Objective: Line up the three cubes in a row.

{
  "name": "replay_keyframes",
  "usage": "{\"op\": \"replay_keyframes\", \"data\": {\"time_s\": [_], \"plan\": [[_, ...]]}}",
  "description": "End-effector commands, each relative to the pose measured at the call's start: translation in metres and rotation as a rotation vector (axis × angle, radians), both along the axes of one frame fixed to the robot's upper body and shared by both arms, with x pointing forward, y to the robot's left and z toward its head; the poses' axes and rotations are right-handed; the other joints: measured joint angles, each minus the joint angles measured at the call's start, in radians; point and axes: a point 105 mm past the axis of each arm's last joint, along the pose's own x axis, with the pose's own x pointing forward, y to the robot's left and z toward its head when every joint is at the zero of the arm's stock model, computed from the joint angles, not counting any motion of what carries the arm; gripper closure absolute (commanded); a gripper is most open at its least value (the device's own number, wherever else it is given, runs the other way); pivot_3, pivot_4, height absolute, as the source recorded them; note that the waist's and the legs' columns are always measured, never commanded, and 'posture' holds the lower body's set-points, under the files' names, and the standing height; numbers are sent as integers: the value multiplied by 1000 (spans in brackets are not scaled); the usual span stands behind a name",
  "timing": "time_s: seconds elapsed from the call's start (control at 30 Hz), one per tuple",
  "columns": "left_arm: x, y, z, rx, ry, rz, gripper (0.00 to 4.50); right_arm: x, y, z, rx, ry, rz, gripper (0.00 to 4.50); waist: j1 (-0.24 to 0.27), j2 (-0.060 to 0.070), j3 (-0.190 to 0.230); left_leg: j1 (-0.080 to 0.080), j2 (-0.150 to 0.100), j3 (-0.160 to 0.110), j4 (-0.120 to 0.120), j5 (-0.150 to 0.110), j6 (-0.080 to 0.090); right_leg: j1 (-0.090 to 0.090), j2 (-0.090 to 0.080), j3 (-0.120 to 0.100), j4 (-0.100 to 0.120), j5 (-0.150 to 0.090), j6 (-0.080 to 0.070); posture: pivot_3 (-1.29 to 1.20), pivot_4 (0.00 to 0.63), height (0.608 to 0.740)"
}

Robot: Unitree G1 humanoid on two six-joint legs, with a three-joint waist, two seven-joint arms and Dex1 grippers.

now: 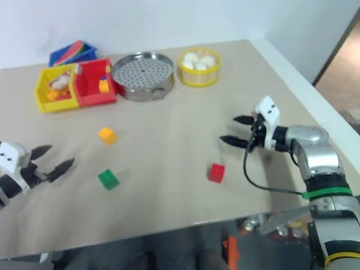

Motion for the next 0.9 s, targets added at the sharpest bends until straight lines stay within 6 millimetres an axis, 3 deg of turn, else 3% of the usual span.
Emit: {"op": "replay_keyframes", "data": {"time_s": [0.03,0.1,0.23,0.3,0.43,0.6,0.9], "plan": [[-1,-9,26,17,-96,-72,22,-1,2,29,-5,-90,16,0,0,0,0,0,0,0,0,0,0,0,0,0,0,0,0,0,150,740],[-7,-31,43,16,-128,-186,22,-6,4,40,13,-99,34,0,0,0,0,0,0,0,0,0,0,-1,0,1,1,0,0,0,150,740],[-27,-93,70,23,-158,-455,22,-27,20,50,-11,-114,123,0,1,0,0,-2,0,0,1,0,0,-1,0,2,1,0,1,0,150,740],[-40,-123,69,59,-125,-596,22,-39,31,52,-32,-121,173,0,2,0,0,-2,-1,0,1,0,0,0,0,2,1,0,2,0,150,740],[-68,-164,46,117,-29,-838,22,-62,51,47,-65,-96,273,0,-3,0,0,0,-1,1,1,0,0,-1,0,4,1,-1,2,0,150,740],[-79,-189,28,112,29,-971,22,-76,58,27,-79,-30,309,0,-2,0,0,2,1,0,2,0,0,0,4,5,4,0,0,0,150,740],[-71,-201,23,116,21,-990,22,-79,54,-2,-94,34,283,0,-1,0,0,1,1,0,6,0,1,1,4,6,4,-1,-2,0,150,740]]}}
